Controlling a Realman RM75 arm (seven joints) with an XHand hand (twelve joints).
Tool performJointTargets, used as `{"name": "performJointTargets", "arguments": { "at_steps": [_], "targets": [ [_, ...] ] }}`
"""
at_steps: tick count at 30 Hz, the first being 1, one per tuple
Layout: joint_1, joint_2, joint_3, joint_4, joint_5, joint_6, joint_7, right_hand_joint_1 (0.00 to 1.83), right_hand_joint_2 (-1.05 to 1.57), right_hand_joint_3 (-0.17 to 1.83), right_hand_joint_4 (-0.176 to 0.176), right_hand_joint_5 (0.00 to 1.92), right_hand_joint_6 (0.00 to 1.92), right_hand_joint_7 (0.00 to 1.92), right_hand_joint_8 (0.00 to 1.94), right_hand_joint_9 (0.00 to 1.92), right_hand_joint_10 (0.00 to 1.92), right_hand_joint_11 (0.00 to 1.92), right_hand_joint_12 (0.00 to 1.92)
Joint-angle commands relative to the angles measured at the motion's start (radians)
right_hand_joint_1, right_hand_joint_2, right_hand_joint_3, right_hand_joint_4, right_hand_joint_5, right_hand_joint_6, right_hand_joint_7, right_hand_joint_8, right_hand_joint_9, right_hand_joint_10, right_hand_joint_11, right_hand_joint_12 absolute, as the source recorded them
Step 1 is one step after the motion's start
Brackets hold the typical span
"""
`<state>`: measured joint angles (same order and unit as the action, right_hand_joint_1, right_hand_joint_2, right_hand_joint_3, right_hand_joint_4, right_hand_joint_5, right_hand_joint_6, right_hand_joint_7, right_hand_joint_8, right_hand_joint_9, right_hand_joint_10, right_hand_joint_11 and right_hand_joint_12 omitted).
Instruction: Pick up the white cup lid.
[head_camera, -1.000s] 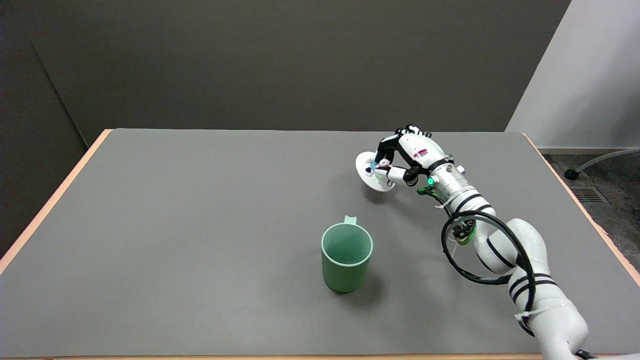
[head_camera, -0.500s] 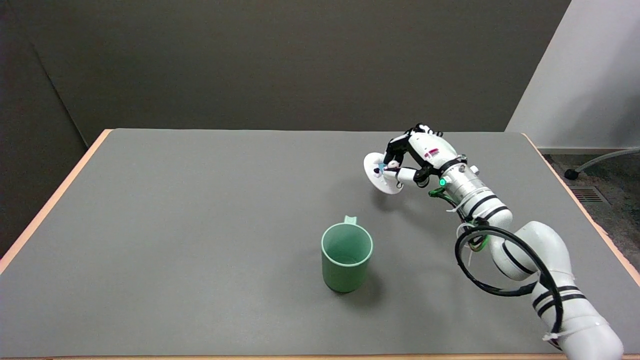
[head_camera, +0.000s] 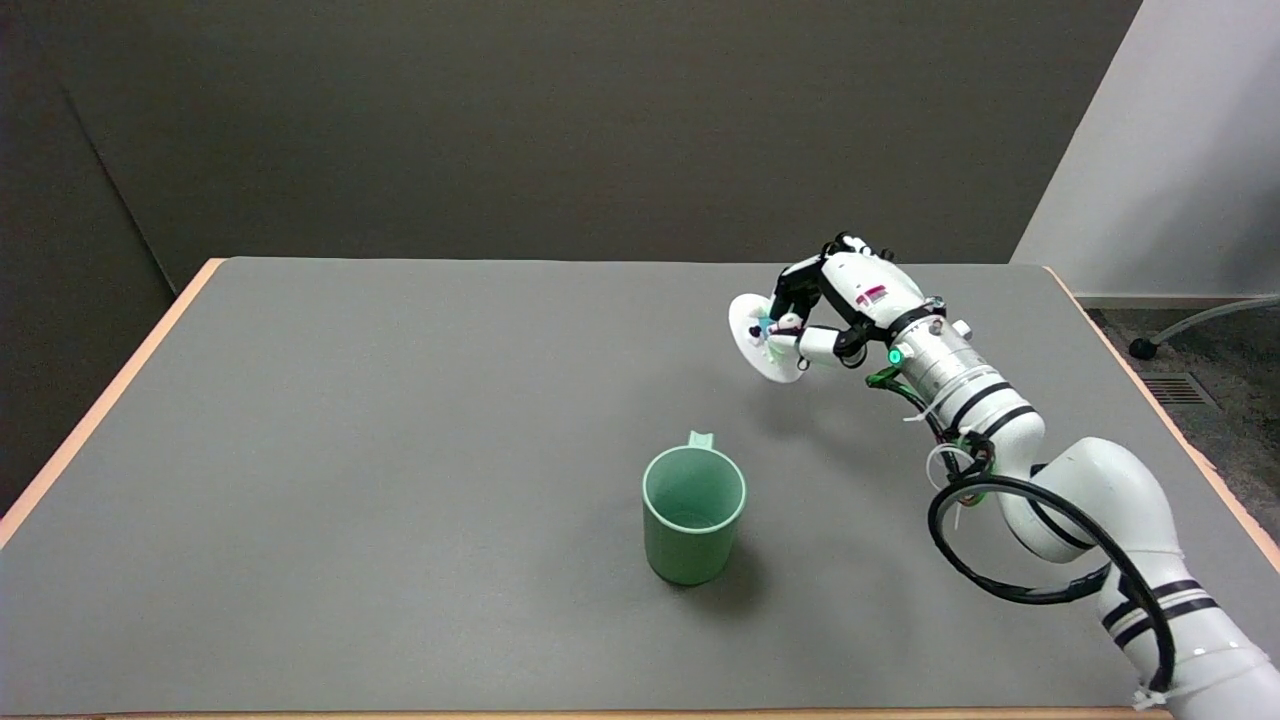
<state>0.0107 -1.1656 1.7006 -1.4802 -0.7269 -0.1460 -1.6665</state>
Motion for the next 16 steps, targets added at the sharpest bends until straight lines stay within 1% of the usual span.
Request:
{"name": "performJointTargets", "arguments": {
  "at_steps": [1,6,8,13,16],
  "targets": [
    [-0.127,0.034,-0.014,-0.264,0.053,0.162,0.011,1.02,1.01,0.21,0.176,0.97,0.99,1.10,0.45,0.61,1.25,0.00,1.38],
    [-0.178,0.019,0.001,-0.342,0.055,0.195,-0.006,1.02,1.01,0.21,0.176,0.97,0.99,1.12,0.44,0.63,1.24,0.00,1.40],
    [-0.207,0.017,0.002,-0.385,0.098,0.234,-0.037,1.02,1.02,0.20,0.176,0.97,1.00,1.11,0.45,0.64,1.23,0.00,1.41],
    [-0.234,-0.008,0.002,-0.404,0.182,0.230,-0.106,1.02,1.02,0.20,0.176,0.97,1.00,1.11,0.46,0.65,1.23,0.00,1.41],
    [-0.242,-0.015,-0.011,-0.404,0.192,0.220,-0.117,1.02,1.02,0.20,0.176,0.97,1.00,1.12,0.46,0.65,1.23,0.00,1.40]
  ]
}}
